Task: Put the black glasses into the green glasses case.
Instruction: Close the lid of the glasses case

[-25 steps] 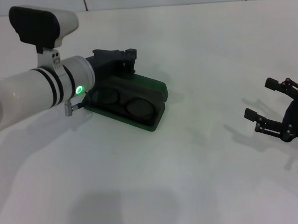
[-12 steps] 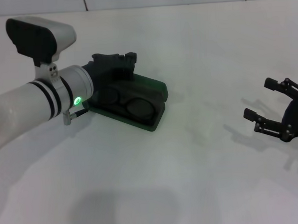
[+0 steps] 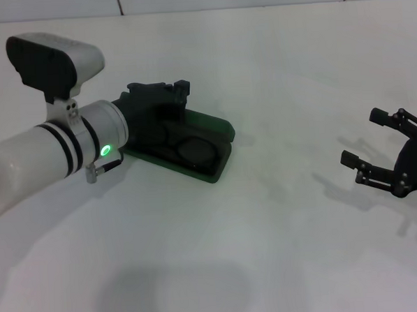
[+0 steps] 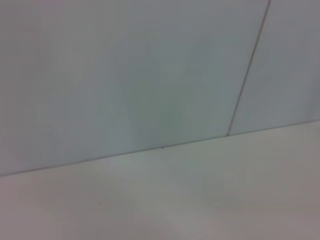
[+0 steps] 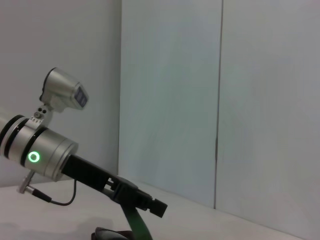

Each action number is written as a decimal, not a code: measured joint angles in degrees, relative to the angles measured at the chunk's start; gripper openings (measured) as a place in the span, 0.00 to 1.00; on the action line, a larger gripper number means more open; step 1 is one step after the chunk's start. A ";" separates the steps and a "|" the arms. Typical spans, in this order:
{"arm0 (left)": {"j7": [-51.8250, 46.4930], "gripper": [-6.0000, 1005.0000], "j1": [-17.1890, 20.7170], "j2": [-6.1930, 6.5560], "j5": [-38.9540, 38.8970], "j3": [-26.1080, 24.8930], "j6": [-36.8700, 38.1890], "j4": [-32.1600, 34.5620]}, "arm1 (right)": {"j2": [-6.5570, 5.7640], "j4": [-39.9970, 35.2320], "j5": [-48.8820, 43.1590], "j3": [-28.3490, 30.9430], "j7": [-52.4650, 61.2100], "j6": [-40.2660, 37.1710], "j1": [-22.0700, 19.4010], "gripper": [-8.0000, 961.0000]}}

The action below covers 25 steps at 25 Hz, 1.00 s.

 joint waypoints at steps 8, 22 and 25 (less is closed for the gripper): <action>10.16 0.10 2.84 0.09 -6.71 -0.12 4.07 -0.62 | 0.00 0.00 0.00 0.00 0.00 -0.06 0.00 0.91; 26.80 0.10 3.74 0.25 -19.00 -0.43 9.99 -6.61 | 0.17 -0.38 0.00 0.02 0.07 -0.56 -0.32 0.91; 29.16 0.10 3.90 0.25 -20.93 -0.46 10.87 -7.34 | 0.17 -0.48 0.00 0.14 0.26 -0.69 -0.43 0.91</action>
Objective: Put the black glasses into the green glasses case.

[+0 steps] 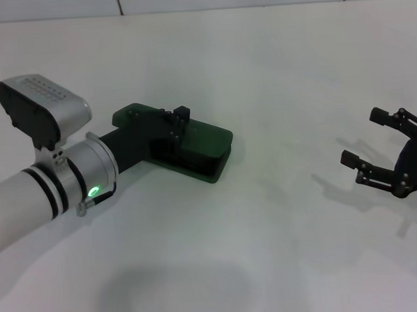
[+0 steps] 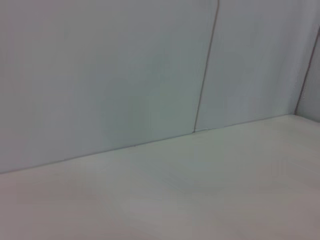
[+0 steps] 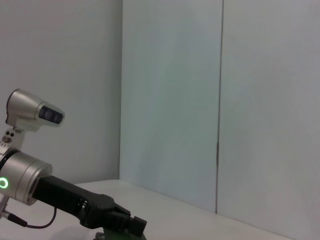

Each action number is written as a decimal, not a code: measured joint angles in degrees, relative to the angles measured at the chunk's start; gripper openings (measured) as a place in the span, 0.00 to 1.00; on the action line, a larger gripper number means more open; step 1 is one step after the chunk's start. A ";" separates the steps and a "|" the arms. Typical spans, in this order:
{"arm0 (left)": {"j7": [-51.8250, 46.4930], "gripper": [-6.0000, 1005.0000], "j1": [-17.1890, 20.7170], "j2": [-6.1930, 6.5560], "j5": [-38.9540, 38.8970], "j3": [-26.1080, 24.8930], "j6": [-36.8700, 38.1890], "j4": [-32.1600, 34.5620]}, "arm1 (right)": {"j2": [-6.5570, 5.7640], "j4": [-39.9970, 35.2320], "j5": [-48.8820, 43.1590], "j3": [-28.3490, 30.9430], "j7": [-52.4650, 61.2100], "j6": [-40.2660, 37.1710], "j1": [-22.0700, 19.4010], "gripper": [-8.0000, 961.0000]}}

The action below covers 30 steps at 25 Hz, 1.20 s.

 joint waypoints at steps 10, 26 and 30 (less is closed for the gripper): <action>3.12 0.10 -0.33 -0.03 -2.18 -0.07 0.89 -1.05 | 0.00 -0.03 0.00 -0.13 0.10 -0.18 0.04 0.91; 3.59 0.10 -0.35 -0.03 -2.25 -0.82 1.37 -3.26 | 0.03 -0.01 0.00 -0.11 0.10 -0.20 0.31 0.91; 3.60 0.10 -0.07 0.00 -2.27 -2.25 4.14 -2.49 | 0.08 -0.04 0.00 0.03 0.08 -0.21 0.25 0.91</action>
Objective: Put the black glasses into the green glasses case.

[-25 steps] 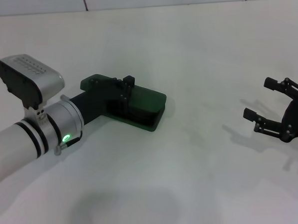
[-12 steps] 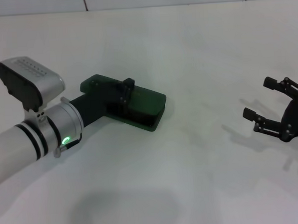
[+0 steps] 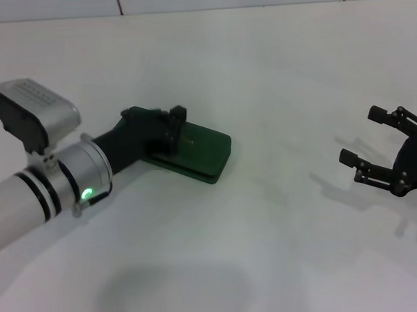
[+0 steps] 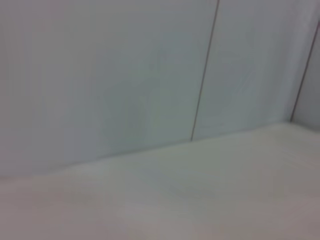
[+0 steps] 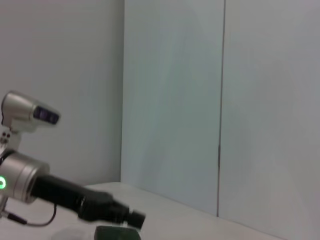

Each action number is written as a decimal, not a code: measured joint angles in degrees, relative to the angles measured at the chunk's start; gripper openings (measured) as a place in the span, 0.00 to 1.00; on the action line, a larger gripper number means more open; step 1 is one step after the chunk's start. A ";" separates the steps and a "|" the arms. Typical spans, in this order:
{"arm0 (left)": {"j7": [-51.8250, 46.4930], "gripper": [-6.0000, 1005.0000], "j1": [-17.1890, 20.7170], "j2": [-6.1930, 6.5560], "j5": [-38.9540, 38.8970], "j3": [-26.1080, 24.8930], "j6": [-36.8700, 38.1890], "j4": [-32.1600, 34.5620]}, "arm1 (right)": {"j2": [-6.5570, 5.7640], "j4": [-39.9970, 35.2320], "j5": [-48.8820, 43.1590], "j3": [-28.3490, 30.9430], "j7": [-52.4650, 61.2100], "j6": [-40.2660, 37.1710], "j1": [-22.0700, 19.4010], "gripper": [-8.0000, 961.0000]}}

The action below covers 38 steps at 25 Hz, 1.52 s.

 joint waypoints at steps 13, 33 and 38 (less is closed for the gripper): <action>-11.06 0.10 -1.81 5.72 6.13 -5.66 16.89 4.62 | -0.03 -0.16 0.00 0.14 -0.23 -0.28 0.19 0.91; -8.11 0.31 5.19 4.90 24.77 -22.34 34.29 2.97 | -4.66 -5.25 -10.78 -0.08 10.42 -4.92 4.71 0.91; -0.52 0.51 9.23 4.25 25.62 -23.37 36.37 2.47 | -4.53 -5.54 -13.03 -0.04 10.39 -5.89 5.13 0.91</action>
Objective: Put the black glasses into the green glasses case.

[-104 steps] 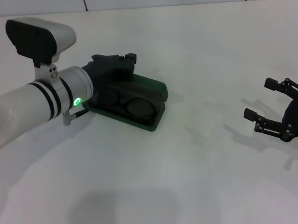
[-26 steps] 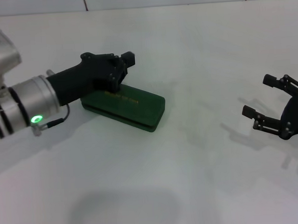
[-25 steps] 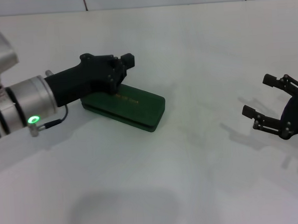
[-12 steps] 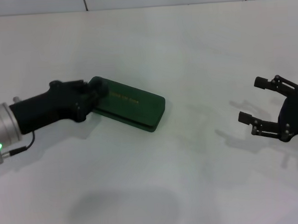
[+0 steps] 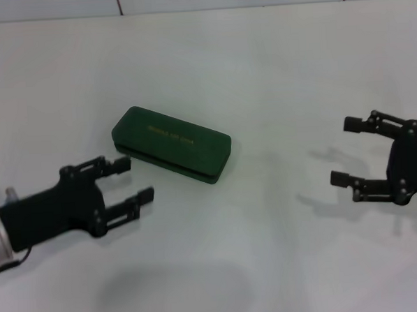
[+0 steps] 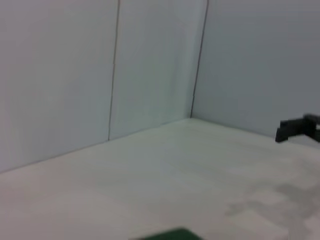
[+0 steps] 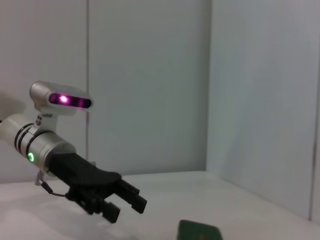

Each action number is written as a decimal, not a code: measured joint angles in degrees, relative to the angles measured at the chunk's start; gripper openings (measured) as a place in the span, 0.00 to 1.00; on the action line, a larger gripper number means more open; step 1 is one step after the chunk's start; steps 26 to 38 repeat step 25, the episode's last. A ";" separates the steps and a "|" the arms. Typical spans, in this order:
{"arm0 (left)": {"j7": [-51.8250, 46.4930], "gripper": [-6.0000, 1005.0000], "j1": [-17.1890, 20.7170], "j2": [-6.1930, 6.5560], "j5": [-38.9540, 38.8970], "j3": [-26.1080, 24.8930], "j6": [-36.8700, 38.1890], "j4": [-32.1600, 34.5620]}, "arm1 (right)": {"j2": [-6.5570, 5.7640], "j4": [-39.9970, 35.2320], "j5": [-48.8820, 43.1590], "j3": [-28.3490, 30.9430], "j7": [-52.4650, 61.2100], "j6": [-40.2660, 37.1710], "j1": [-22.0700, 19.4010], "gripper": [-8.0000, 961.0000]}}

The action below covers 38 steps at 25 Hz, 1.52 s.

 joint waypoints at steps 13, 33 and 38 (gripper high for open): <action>4.05 0.85 1.44 -1.32 1.37 -2.24 0.06 -5.01 | 3.44 0.67 -2.45 0.00 -0.34 4.96 -0.88 0.91; 3.64 0.89 0.86 -1.22 0.92 -2.24 1.77 -4.78 | 3.81 0.71 -3.12 -0.18 -0.35 4.48 -0.82 0.91; 3.64 0.89 0.86 -1.22 0.92 -2.24 1.77 -4.78 | 3.81 0.71 -3.12 -0.18 -0.35 4.48 -0.82 0.91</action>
